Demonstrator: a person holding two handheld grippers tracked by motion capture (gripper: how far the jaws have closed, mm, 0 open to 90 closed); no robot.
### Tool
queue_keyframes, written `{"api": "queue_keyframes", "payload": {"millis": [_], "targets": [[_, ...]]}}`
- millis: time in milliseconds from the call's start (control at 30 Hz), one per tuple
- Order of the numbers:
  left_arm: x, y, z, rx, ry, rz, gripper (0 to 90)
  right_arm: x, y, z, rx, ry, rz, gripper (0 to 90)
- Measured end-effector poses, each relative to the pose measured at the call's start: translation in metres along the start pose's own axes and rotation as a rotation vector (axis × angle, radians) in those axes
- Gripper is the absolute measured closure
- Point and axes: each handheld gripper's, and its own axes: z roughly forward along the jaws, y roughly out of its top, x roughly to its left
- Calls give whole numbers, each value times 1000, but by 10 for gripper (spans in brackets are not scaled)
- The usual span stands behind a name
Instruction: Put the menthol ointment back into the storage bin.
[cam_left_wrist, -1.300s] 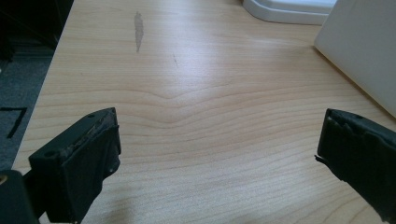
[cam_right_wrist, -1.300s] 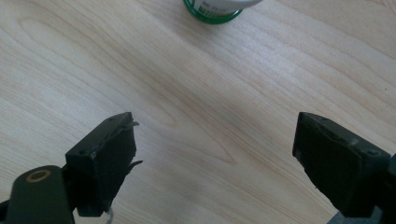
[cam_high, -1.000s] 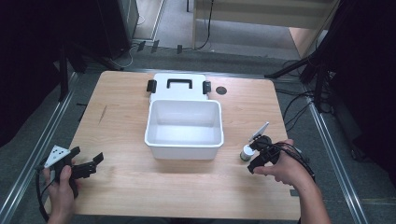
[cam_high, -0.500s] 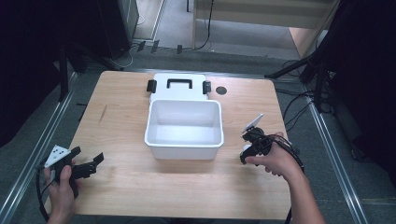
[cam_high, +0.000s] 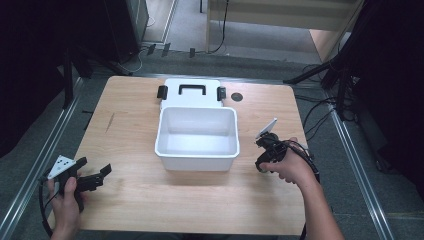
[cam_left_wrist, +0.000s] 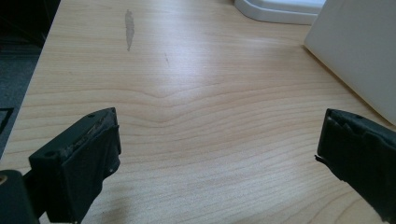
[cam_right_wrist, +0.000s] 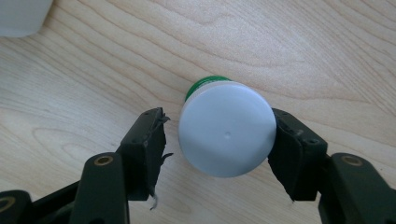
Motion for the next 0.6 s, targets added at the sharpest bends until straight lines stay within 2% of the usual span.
{"api": "queue_keyframes", "payload": {"millis": [200,333,433,600], "targets": [[0,0,0,4,-5,-3,0,1,2,2,4,-27,11,508],[0,0,0,4,-3,-1,0,2,2,2,-5,-22,-20,511],[0,0,0,4,-3,-2,0,2,2,0,-4,-14,-16,512],[0,0,0,5,-4,1,0,1,5,-14,-11,-8,-55,512]]}}
